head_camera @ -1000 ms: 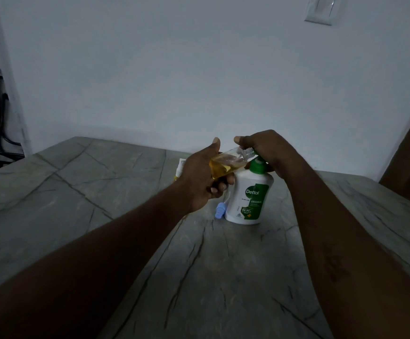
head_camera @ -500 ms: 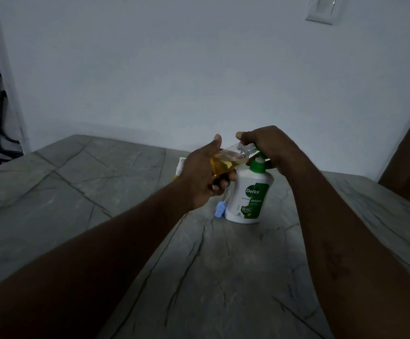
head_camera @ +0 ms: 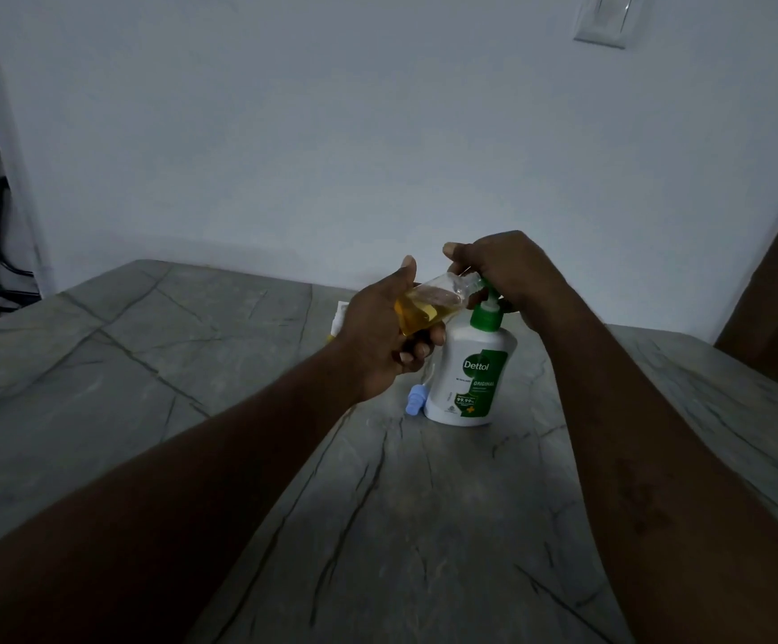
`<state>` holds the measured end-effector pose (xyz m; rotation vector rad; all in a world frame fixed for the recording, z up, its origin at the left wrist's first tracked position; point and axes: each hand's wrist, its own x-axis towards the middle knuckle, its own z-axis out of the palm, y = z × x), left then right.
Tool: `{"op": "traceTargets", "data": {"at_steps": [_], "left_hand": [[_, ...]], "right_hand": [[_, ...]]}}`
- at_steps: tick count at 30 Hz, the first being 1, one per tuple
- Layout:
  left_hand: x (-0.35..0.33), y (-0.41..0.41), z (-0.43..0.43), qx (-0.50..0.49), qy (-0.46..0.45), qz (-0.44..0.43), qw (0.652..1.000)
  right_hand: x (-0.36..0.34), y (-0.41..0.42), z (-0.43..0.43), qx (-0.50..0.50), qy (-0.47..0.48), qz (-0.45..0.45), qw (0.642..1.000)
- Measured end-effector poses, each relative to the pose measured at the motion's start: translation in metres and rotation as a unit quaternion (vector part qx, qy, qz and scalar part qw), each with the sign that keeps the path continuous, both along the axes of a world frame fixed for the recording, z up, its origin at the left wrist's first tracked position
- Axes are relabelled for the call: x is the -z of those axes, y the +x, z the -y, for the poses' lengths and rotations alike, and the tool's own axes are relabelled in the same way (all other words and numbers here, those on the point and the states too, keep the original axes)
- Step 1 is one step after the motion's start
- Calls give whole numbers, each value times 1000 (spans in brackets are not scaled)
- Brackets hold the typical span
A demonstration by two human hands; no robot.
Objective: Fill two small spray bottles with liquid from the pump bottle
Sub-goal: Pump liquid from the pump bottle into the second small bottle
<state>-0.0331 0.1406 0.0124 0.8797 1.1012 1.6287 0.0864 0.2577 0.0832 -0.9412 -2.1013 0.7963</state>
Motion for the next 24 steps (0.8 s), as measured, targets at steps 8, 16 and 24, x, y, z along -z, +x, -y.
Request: {"op": "traceTargets", "data": {"at_steps": [8,16,24], "left_hand": [[1,2,1,10,2,-7,1000],[3,2,2,0,-18,-12,1000],[1,1,1,4,-6,-2,1000]], "right_hand": [[4,0,-3,-5,-86,0,996],[13,-1,-5,8,-97,15,995],[2,-2,-6,20,-23,18,999]]}}
